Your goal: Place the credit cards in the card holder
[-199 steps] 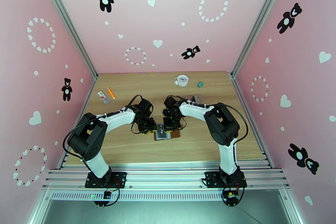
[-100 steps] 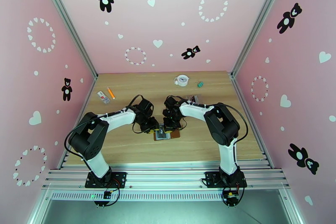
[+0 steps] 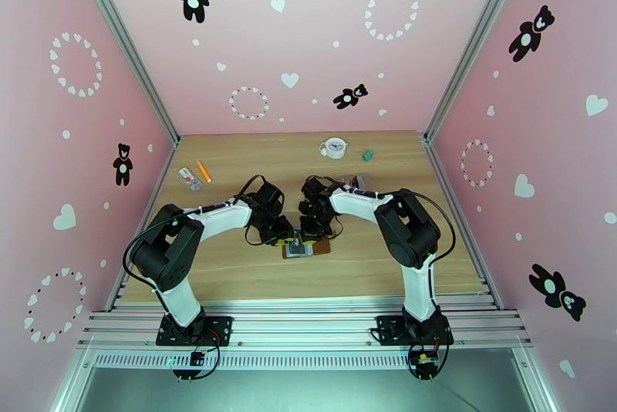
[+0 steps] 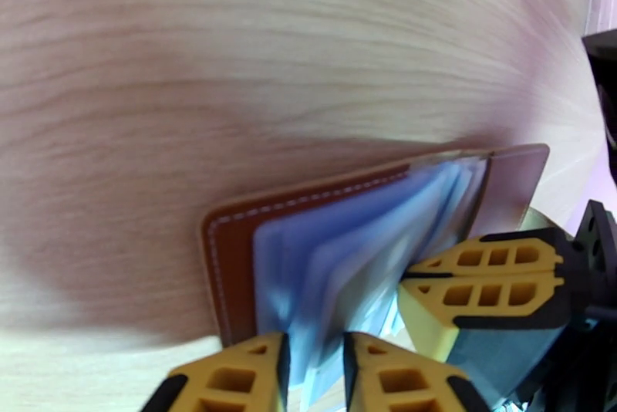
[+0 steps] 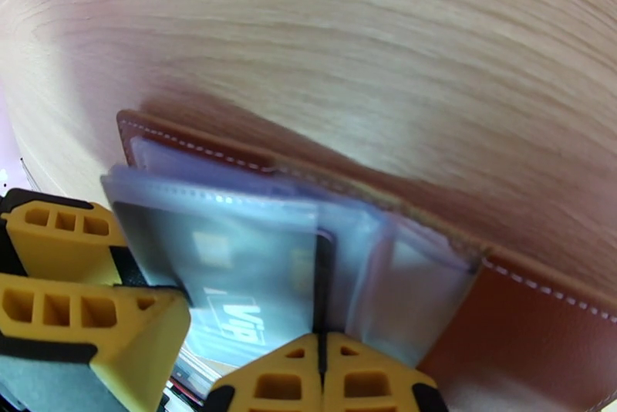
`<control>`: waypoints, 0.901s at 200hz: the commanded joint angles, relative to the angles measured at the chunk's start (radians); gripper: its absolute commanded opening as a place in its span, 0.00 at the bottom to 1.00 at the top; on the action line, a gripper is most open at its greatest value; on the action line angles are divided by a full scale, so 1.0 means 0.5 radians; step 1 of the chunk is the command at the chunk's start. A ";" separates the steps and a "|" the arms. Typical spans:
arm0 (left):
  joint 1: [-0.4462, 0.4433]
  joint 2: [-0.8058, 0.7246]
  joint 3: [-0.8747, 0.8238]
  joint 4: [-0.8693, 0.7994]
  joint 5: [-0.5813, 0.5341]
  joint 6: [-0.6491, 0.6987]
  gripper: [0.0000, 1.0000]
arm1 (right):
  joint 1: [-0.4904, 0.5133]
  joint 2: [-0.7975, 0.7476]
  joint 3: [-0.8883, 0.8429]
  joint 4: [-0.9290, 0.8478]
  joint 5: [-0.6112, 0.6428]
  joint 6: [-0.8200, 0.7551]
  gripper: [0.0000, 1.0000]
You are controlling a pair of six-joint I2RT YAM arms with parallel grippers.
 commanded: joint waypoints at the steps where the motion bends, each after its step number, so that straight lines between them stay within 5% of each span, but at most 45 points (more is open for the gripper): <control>1: -0.025 -0.008 0.067 0.070 0.076 -0.006 0.25 | 0.015 0.012 -0.049 -0.025 0.059 0.015 0.00; 102: -0.063 -0.030 0.118 0.128 0.118 -0.075 0.25 | -0.011 -0.071 0.007 -0.051 0.051 0.015 0.00; 180: -0.072 -0.075 0.168 -0.166 -0.140 -0.020 0.33 | -0.026 -0.091 -0.045 -0.052 0.071 0.006 0.00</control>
